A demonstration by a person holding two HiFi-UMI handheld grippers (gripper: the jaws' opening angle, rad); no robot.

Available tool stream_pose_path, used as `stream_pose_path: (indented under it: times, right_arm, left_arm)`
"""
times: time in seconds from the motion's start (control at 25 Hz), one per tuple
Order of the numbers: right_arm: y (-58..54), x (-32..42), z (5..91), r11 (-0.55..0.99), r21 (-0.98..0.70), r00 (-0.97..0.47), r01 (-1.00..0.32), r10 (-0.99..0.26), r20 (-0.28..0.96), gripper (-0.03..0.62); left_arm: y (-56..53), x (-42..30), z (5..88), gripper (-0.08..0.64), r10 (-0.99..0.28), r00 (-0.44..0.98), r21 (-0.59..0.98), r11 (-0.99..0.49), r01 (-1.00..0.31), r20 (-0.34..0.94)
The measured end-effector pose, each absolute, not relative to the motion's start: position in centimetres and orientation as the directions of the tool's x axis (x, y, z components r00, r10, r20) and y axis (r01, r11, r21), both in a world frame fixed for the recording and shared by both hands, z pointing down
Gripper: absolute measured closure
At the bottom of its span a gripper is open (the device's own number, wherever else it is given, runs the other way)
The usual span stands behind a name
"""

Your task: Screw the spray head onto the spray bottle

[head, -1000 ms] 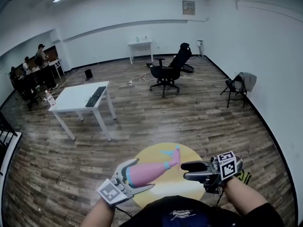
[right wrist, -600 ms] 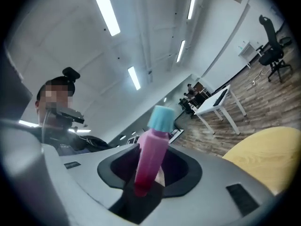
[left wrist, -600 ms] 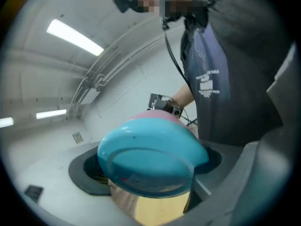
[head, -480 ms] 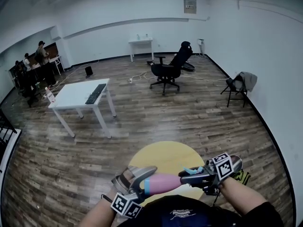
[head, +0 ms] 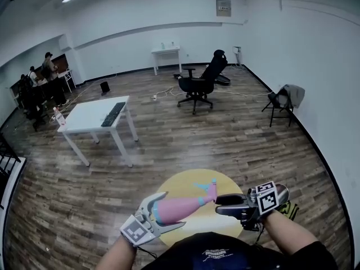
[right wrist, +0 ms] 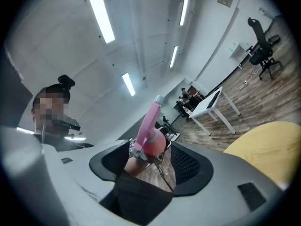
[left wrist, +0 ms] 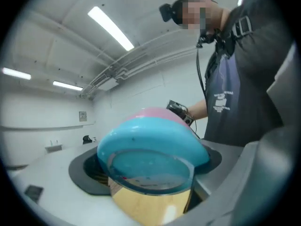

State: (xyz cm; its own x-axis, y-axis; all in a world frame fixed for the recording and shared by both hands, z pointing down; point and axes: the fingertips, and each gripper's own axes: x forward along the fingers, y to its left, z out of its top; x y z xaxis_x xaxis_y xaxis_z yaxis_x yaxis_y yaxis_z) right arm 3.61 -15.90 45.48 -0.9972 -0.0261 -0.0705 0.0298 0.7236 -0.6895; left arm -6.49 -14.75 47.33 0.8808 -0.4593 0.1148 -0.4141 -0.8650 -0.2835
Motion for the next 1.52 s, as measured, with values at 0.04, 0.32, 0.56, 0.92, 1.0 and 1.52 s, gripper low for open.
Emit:
stream_pose_path:
  times: [0.04,0.32,0.56,0.92,1.0,1.52]
  right_arm:
    - [-16.0,3.4,45.6,0.703,-0.710,-0.997,0.036,-0.022,-0.072,0.293]
    - [-13.5,1.6,46.3,0.704,-0.702,-0.993,0.106,0.104,-0.046,0.440]
    - [-14.3,2.2,47.9,0.519,-0.828,-0.978,0.210,0.116,-0.175,0.440]
    - [-16.1,2.9,47.0,0.701,-0.713,-0.999,0.025,-0.005,-0.040,0.313]
    - [-15.8,2.8,47.4,0.694,-0.720,-1.000,0.024,0.006,-0.028,0.313]
    - [-14.3,2.8,46.6,0.562,-0.797,-0.973,0.223,0.085,-0.213,0.449]
  left_arm:
    - [-14.4,-6.1,47.8,0.054,-0.469,0.868,-0.356,-0.848,-0.391,0.164]
    - [-12.5,-4.4,48.7,0.055,-0.529,0.809,-0.632,-0.725,-0.272,0.258]
    - [-12.6,-3.7,49.0,0.050,-0.640,0.725,-0.892,-0.445,-0.077,0.257]
    - [-15.2,-6.7,49.9,0.054,-0.476,0.859,-0.270,-0.866,-0.421,0.188]
    - [-14.3,-6.0,50.1,0.054,-0.471,0.852,-0.358,-0.854,-0.377,0.227]
    - [-12.8,-4.3,48.0,0.051,-0.648,0.732,-0.865,-0.472,-0.171,0.209]
